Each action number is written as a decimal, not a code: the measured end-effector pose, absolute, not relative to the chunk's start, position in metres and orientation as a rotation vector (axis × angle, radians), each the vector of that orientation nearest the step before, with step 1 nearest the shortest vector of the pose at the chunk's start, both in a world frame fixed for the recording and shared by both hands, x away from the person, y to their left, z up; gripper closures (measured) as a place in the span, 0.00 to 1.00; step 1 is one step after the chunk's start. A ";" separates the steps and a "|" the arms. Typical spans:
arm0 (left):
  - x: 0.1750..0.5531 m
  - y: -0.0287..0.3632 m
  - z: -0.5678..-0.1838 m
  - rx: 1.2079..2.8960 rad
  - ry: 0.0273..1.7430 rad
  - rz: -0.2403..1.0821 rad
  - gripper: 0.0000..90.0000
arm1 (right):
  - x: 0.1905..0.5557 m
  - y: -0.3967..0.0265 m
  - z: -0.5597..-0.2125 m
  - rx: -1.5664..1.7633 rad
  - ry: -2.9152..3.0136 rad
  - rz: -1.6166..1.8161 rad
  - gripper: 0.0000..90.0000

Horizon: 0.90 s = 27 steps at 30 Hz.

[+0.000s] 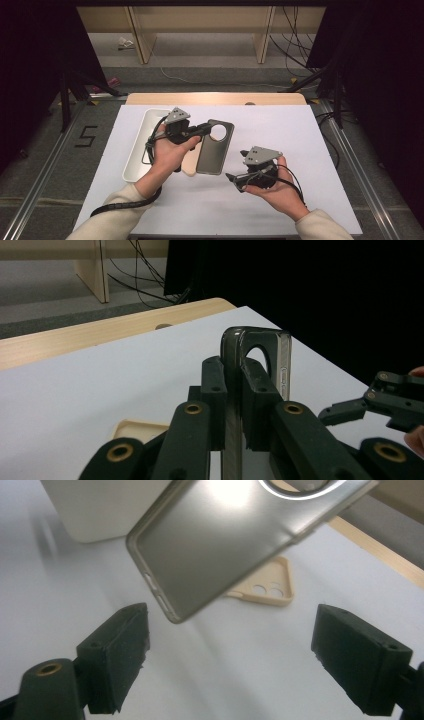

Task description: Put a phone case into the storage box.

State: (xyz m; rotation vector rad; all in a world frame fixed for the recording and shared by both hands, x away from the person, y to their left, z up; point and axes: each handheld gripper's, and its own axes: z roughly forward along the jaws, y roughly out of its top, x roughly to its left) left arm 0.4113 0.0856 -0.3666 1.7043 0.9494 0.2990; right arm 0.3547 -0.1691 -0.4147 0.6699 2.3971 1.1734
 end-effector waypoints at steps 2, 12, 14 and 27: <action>0.408 0.090 -0.367 1.699 0.942 0.298 0.91 | 0.355 -0.170 -0.415 0.680 2.394 1.181 0.18; 0.391 0.112 -0.372 1.654 0.917 0.313 0.91 | 0.361 -0.185 -0.417 0.806 2.365 1.278 0.18; 0.389 0.113 -0.372 1.651 0.916 0.312 0.91 | 0.362 -0.185 -0.418 0.812 2.362 1.277 0.18; 0.380 0.128 -0.371 1.645 0.900 0.338 0.91 | 0.361 -0.198 -0.418 0.876 2.328 1.308 0.18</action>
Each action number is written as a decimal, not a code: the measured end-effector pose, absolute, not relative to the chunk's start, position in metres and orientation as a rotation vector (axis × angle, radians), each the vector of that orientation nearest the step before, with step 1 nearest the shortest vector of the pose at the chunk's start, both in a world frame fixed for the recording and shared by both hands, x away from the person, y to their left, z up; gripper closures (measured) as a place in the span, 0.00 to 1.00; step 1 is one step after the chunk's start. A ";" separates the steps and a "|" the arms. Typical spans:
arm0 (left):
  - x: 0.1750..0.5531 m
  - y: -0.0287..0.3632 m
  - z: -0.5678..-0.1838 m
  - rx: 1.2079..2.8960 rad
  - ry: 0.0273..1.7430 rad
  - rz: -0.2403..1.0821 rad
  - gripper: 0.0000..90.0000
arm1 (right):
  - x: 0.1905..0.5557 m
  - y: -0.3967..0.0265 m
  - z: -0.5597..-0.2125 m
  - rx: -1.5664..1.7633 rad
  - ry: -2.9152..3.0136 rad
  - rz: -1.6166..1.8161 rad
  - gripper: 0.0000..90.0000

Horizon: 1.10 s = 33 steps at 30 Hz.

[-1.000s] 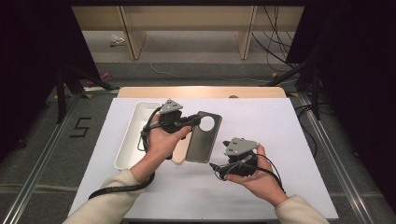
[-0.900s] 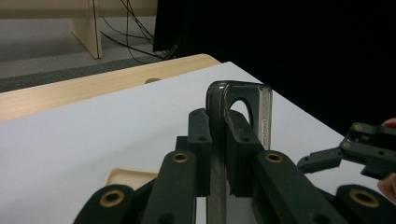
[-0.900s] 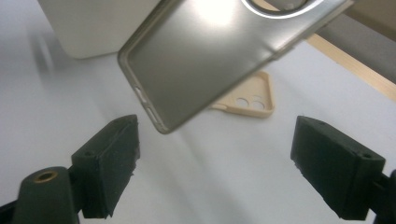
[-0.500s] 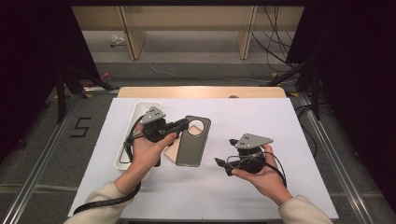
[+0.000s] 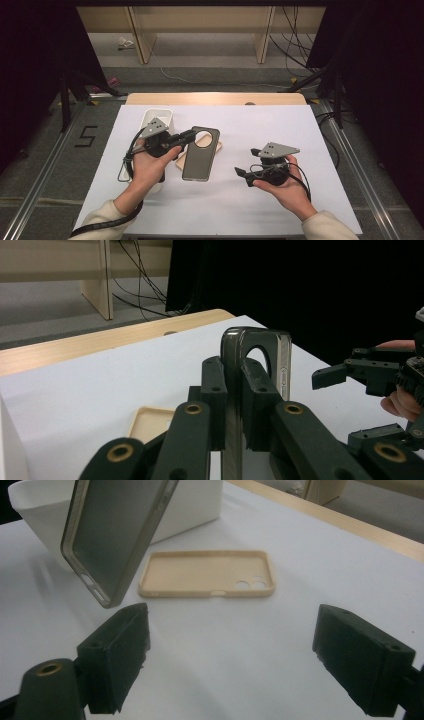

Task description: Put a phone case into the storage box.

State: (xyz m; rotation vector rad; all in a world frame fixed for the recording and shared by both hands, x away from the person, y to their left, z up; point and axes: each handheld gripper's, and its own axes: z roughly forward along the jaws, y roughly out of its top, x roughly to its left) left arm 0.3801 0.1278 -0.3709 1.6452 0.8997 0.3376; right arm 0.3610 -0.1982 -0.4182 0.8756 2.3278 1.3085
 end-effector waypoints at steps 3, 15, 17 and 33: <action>0.379 0.132 -0.370 1.640 0.892 0.341 0.91 | 0.360 -0.200 -0.418 0.878 2.323 1.310 0.18; 0.378 0.140 -0.366 1.619 0.853 0.350 0.91 | 0.359 -0.211 -0.417 0.903 2.304 1.314 0.18; 0.379 0.141 -0.365 1.617 0.853 0.351 0.91 | 0.358 -0.214 -0.417 0.909 2.298 1.314 0.18; 0.383 0.155 -0.356 1.575 0.864 0.378 0.91 | 0.355 -0.223 -0.417 0.931 2.279 1.315 0.18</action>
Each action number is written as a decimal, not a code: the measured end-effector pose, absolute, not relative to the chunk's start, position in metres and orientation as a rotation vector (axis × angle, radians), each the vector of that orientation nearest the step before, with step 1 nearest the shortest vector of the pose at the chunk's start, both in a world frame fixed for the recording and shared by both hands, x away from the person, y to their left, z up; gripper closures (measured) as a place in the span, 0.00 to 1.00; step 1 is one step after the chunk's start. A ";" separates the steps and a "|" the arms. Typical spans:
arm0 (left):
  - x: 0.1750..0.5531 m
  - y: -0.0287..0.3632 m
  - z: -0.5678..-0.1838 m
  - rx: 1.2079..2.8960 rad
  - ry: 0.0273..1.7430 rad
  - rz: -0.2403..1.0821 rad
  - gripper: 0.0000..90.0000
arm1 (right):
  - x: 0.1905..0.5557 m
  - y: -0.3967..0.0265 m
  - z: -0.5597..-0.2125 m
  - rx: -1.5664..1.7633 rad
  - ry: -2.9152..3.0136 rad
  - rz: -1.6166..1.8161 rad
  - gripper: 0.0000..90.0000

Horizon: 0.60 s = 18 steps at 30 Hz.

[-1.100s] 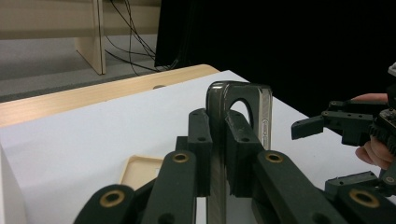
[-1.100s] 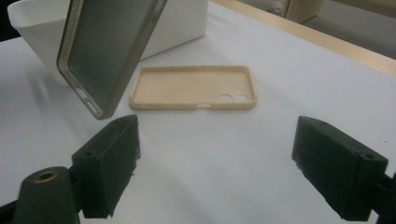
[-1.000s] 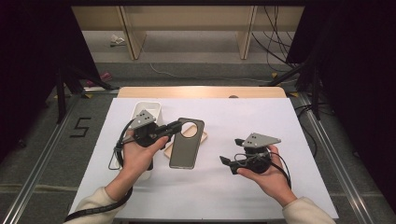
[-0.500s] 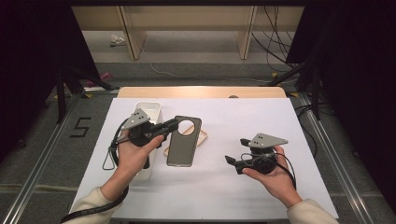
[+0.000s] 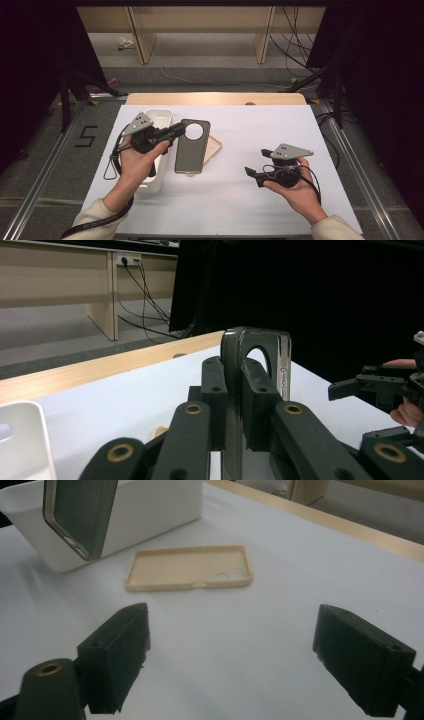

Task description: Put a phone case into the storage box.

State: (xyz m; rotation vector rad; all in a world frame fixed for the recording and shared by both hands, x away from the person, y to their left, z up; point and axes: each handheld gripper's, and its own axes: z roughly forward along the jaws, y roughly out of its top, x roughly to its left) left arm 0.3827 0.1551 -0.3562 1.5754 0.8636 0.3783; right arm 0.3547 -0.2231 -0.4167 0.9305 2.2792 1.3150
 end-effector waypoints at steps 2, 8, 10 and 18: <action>0.383 0.158 -0.354 1.568 0.866 0.380 0.91 | 0.355 -0.224 -0.417 0.933 2.279 1.311 0.18; 0.384 0.166 -0.348 1.535 0.874 0.397 0.91 | 0.354 -0.226 -0.416 0.936 2.277 1.314 0.18; 0.384 0.169 -0.346 1.530 0.875 0.400 0.91 | 0.353 -0.226 -0.416 0.937 2.276 1.311 0.18; 0.386 0.182 -0.339 1.494 0.893 0.424 0.91 | 0.352 -0.228 -0.416 0.940 2.271 1.315 0.18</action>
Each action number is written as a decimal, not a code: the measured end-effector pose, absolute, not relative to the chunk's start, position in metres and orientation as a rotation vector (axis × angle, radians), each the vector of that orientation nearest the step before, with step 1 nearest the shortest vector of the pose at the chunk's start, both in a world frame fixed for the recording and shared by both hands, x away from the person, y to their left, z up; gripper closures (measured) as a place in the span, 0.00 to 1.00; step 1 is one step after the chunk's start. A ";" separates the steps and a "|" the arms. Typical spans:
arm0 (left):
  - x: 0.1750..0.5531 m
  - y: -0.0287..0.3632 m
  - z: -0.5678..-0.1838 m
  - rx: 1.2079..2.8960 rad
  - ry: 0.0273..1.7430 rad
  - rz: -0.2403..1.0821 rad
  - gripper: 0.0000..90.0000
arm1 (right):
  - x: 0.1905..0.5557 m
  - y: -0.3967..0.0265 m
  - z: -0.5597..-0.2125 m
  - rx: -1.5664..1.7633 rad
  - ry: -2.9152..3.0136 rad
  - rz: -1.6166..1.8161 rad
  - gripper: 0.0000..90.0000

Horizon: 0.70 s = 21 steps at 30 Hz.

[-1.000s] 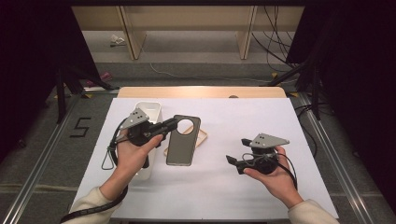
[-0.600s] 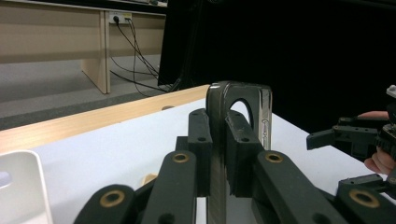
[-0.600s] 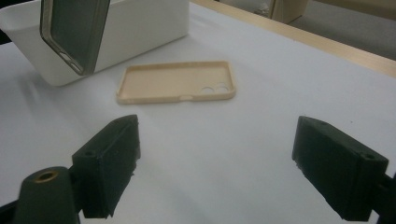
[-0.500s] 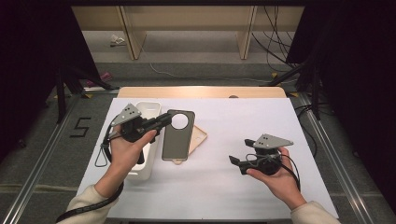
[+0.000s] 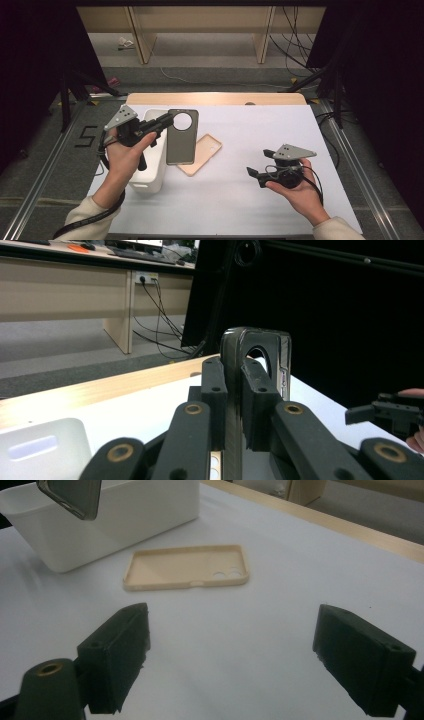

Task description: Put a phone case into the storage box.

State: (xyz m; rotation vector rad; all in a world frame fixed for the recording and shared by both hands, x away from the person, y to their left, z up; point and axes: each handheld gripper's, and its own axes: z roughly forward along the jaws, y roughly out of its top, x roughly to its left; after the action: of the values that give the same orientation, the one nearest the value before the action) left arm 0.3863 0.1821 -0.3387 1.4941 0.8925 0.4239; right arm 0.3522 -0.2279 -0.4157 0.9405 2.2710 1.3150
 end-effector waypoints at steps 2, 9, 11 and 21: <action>0.387 0.186 -0.337 1.485 0.896 0.430 0.91 | 0.352 -0.229 -0.416 0.941 2.268 1.316 0.18; 0.388 0.199 -0.330 1.453 0.909 0.454 0.91 | 0.352 -0.231 -0.416 0.949 2.267 1.317 0.18; 0.389 0.202 -0.329 1.445 0.912 0.461 0.91 | 0.351 -0.231 -0.415 0.950 2.266 1.317 0.18; 0.390 0.214 -0.323 1.421 0.919 0.486 0.91 | 0.351 -0.233 -0.415 0.956 2.263 1.320 0.18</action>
State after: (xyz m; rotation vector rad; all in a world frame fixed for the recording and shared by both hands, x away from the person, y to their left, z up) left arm 0.3900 0.2138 -0.3233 1.4214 0.9189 0.4856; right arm 0.3510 -0.2327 -0.4154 0.9563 2.2628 1.3199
